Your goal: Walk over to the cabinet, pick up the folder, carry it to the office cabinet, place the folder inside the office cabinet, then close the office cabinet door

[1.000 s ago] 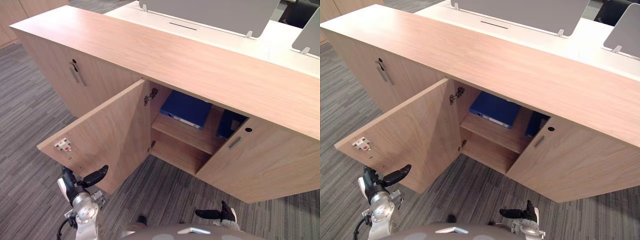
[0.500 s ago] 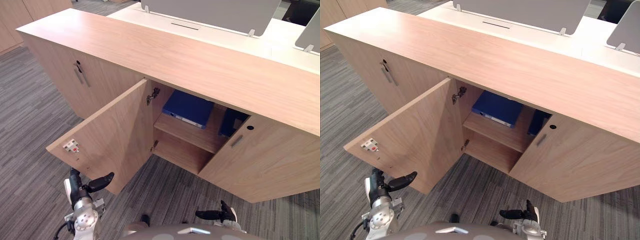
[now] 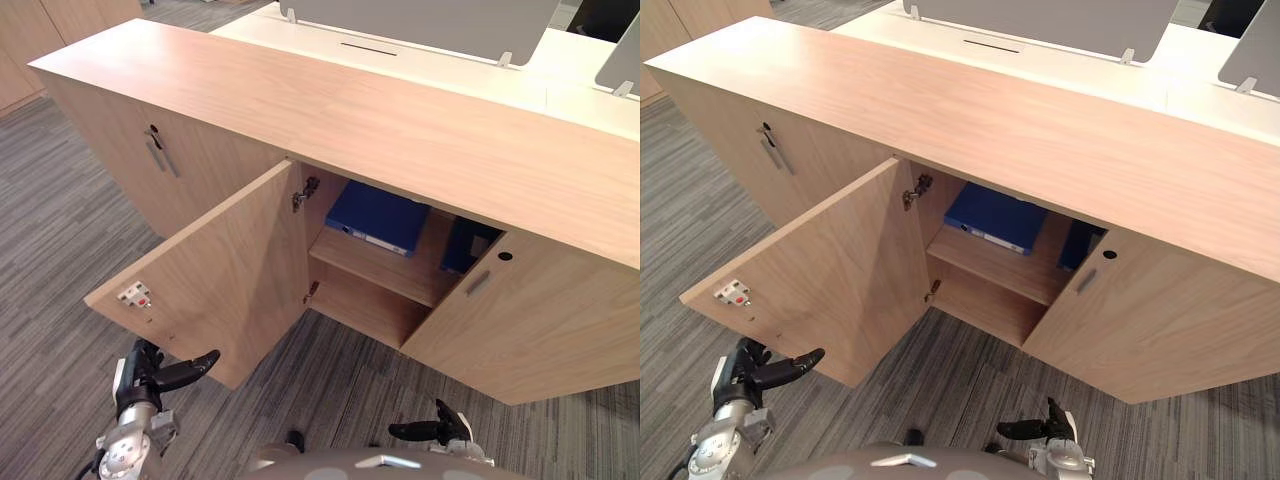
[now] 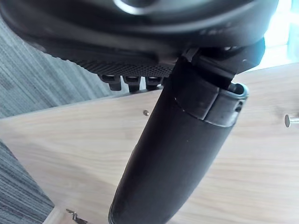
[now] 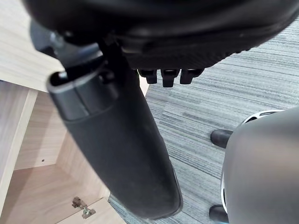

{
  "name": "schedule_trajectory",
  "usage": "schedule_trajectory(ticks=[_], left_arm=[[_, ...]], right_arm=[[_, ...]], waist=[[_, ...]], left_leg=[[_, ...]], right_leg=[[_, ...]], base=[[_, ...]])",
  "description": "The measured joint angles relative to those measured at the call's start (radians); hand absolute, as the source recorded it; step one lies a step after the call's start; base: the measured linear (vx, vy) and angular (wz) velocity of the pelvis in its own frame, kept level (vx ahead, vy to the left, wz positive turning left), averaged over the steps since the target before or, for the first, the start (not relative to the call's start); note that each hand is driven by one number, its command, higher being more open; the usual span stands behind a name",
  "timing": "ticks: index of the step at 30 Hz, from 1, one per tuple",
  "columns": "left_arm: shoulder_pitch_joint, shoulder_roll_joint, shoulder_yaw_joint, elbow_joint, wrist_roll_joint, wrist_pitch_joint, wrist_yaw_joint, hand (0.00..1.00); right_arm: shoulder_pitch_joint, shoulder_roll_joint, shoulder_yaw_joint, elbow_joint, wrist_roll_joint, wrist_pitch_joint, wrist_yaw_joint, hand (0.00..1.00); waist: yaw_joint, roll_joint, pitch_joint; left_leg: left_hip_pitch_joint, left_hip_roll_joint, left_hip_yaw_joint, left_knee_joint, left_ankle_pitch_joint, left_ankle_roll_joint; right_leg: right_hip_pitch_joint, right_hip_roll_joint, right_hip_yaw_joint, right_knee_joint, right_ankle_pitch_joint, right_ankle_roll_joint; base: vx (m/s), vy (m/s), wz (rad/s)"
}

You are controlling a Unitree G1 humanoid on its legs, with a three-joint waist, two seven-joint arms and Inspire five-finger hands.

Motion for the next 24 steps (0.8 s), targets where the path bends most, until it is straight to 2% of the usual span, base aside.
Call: schedule_trajectory(ticks=[9, 17, 24], left_arm=[[0.006, -0.013, -0.074, 0.076, 0.015, -0.002, -0.006, 1.00], [0.006, -0.051, -0.213, 0.212, 0.095, 0.048, -0.034, 1.00], [0.003, -0.059, -0.327, 0.270, 0.162, 0.078, -0.074, 1.00]], right_arm=[[0.001, -0.001, 0.002, 0.000, 0.001, 0.000, 0.006, 1.00], [0.002, -0.002, 0.001, -0.002, 0.002, 0.000, 0.006, 1.00], [0.002, -0.001, 0.001, -0.012, 0.002, 0.000, 0.006, 1.00]], waist=[[-0.002, 0.007, -0.001], [-0.013, 0.013, -0.010], [-0.032, 0.018, -0.013]], left_leg=[[-0.004, -0.002, 0.032, -0.005, 0.004, 0.006], [-0.030, -0.016, 0.052, 0.000, 0.000, 0.012], [-0.030, -0.017, 0.080, 0.000, -0.005, 0.017]], right_leg=[[-0.014, -0.006, 0.035, -0.024, 0.027, 0.013], [-0.039, -0.016, 0.074, -0.038, 0.041, 0.031], [-0.048, -0.011, 0.102, -0.047, 0.049, 0.026]], base=[[-0.07, 0.016, -0.11], [-0.02, 0.020, -0.04], [0.01, 0.002, -0.13]])
